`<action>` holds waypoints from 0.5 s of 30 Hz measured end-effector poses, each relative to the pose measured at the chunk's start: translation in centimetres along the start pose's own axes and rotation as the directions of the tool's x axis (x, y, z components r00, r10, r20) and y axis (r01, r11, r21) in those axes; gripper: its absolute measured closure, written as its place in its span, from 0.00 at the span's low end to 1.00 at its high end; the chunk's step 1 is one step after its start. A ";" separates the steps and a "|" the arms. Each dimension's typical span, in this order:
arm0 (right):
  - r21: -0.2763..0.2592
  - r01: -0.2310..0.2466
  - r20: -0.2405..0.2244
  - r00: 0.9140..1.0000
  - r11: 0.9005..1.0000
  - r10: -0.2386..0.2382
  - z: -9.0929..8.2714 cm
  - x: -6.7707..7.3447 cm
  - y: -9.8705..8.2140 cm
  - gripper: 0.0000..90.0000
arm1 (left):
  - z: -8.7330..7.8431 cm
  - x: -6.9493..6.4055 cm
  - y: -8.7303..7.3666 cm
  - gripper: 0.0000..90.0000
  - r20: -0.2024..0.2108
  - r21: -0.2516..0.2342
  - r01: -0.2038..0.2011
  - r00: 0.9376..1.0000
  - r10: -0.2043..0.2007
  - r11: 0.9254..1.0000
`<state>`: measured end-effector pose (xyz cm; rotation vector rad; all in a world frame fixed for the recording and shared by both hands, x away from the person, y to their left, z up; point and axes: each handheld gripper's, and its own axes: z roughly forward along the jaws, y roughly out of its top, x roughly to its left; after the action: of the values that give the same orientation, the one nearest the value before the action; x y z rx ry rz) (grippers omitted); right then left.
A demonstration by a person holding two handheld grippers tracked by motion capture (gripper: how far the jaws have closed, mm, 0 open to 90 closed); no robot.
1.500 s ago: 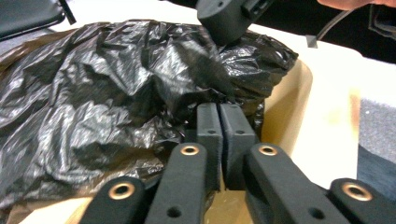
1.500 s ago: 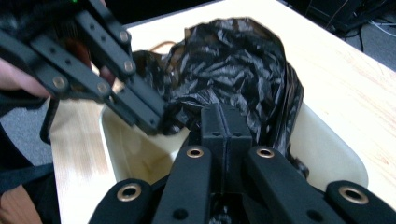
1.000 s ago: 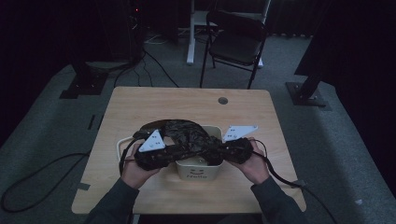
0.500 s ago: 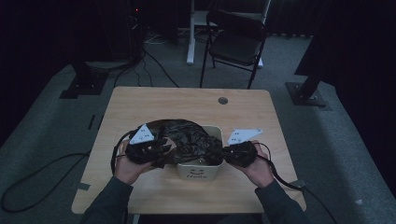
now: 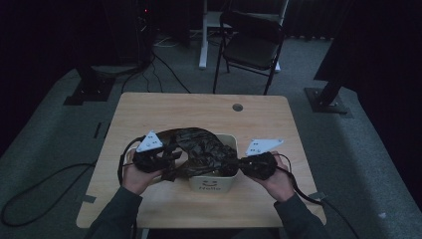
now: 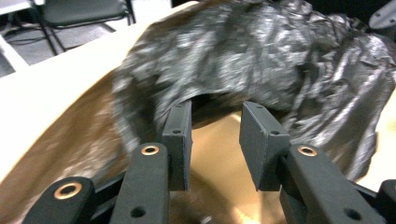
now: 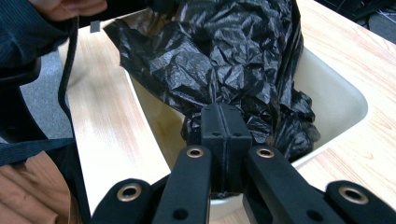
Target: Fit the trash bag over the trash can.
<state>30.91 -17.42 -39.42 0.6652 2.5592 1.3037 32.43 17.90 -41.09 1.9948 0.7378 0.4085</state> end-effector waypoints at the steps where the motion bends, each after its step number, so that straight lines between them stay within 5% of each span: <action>1: 0.001 -0.001 0.002 1.000 1.000 0.001 0.0 -0.1 -0.1 1.00 | -0.4 0.3 -0.1 0.72 -0.011 -0.010 0.008 1.000 -0.008 1.000; 8: 0.008 -0.012 0.005 1.000 1.000 0.012 -0.1 -0.3 -0.6 1.00 | -1.5 1.4 -0.6 0.66 -0.049 -0.046 0.056 0.997 -0.059 0.997; 15: 0.023 -0.023 0.034 0.999 0.999 0.022 0.1 -0.6 -1.0 1.00 | 0.3 1.4 -0.7 0.60 -0.035 -0.004 0.100 0.994 -0.100 0.995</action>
<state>31.21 -18.16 -40.36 0.7163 2.5517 1.2602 33.42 18.81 -41.88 1.9439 0.8555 0.3861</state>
